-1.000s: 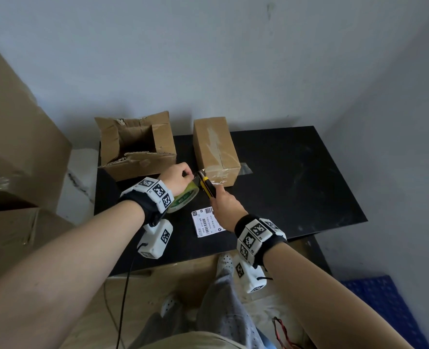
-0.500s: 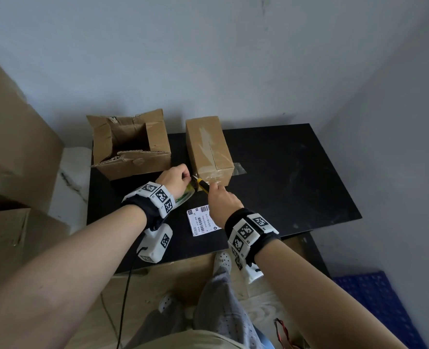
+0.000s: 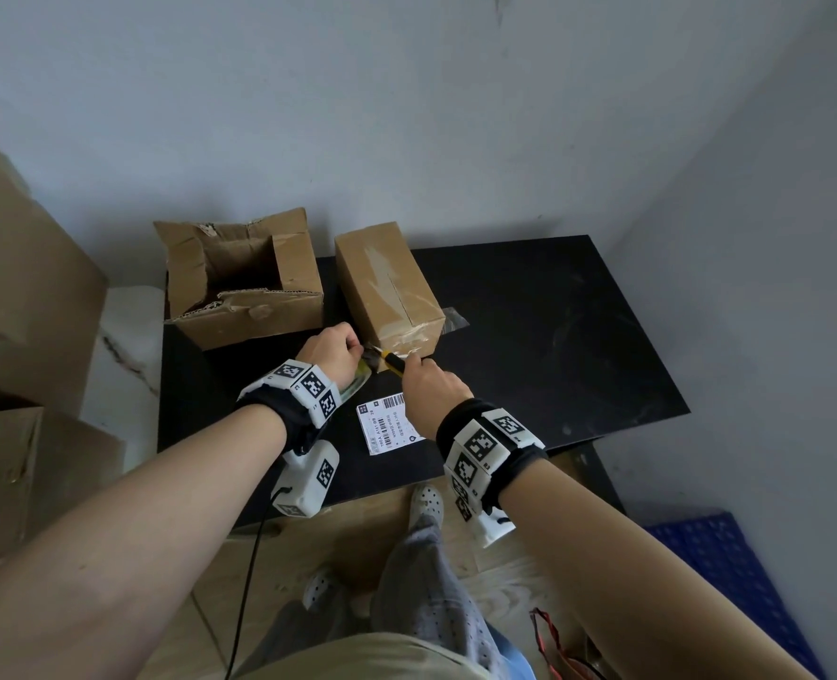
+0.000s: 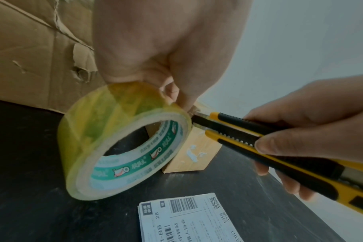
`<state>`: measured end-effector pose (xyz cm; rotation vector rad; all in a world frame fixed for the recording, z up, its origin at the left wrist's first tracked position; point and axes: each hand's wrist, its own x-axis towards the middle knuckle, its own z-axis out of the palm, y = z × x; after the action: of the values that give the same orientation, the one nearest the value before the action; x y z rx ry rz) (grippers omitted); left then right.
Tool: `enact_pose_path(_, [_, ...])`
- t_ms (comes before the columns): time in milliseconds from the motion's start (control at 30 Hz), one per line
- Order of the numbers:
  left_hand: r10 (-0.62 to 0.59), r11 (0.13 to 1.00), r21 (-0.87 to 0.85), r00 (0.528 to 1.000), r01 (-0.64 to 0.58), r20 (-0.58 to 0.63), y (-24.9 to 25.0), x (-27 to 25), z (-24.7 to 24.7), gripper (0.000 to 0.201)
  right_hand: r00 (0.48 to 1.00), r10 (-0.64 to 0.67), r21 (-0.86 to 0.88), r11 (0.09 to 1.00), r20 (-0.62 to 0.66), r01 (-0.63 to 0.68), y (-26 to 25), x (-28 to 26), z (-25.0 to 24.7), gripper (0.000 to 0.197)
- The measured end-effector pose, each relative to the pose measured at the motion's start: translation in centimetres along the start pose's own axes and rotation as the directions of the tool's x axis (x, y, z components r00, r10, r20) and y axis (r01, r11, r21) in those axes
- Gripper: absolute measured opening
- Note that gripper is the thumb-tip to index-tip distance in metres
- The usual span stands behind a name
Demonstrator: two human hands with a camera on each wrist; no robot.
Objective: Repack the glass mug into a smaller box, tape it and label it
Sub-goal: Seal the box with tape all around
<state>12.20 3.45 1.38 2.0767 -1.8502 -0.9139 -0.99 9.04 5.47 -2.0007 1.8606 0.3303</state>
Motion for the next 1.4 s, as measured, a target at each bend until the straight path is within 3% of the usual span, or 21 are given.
enact_pose_path(367, [-0.034,0.999,-0.041,0.999,0.034,0.0,-0.1,0.2,-0.3,0.016,0.994,0.064,-0.027,0.998,0.091,-0.061,2.8,-1.0,2.1,0.036])
enact_pose_path(567, [-0.013,0.991,-0.135,0.999,0.02,0.052,-1.0,-0.6,-0.3,0.013,0.999,0.023,0.028,0.999,0.04,-0.025,2.8,-0.1,6.2,0.039])
enact_pose_path(767, [-0.009,0.982,-0.187,0.997,0.024,0.076,-1.7,-0.8,-0.9,0.014,0.999,-0.052,0.021,0.998,0.003,0.052,2.7,1.7,8.7,0.063])
enact_pose_path(1000, [-0.016,0.972,-0.232,0.994,0.041,0.107,-1.4,-1.0,-0.9,0.01,0.992,-0.127,0.107,0.986,-0.004,0.127,3.1,2.4,10.7,0.069])
enact_pose_path(1200, [-0.022,0.971,-0.234,0.994,0.046,0.104,-1.1,-1.3,-0.9,0.017,0.986,-0.163,0.118,0.979,-0.031,0.166,3.4,2.2,10.3,0.06])
enact_pose_path(1267, [-0.022,0.973,-0.227,0.995,0.044,0.099,-1.0,-1.4,-1.0,0.018,0.968,-0.188,0.169,0.962,-0.166,0.216,3.2,1.9,9.1,0.048])
enact_pose_path(1333, [-0.021,0.978,-0.207,0.995,0.04,0.093,-1.0,-1.5,-1.1,0.019,0.871,-0.208,0.113,0.952,-0.444,0.285,2.9,1.8,7.8,0.032])
enact_pose_path(1400, [-0.018,0.98,-0.196,0.995,0.036,0.094,-1.1,-1.5,-1.2,0.018,0.766,-0.201,0.054,0.954,-0.611,0.293,2.5,2.0,6.2,0.036])
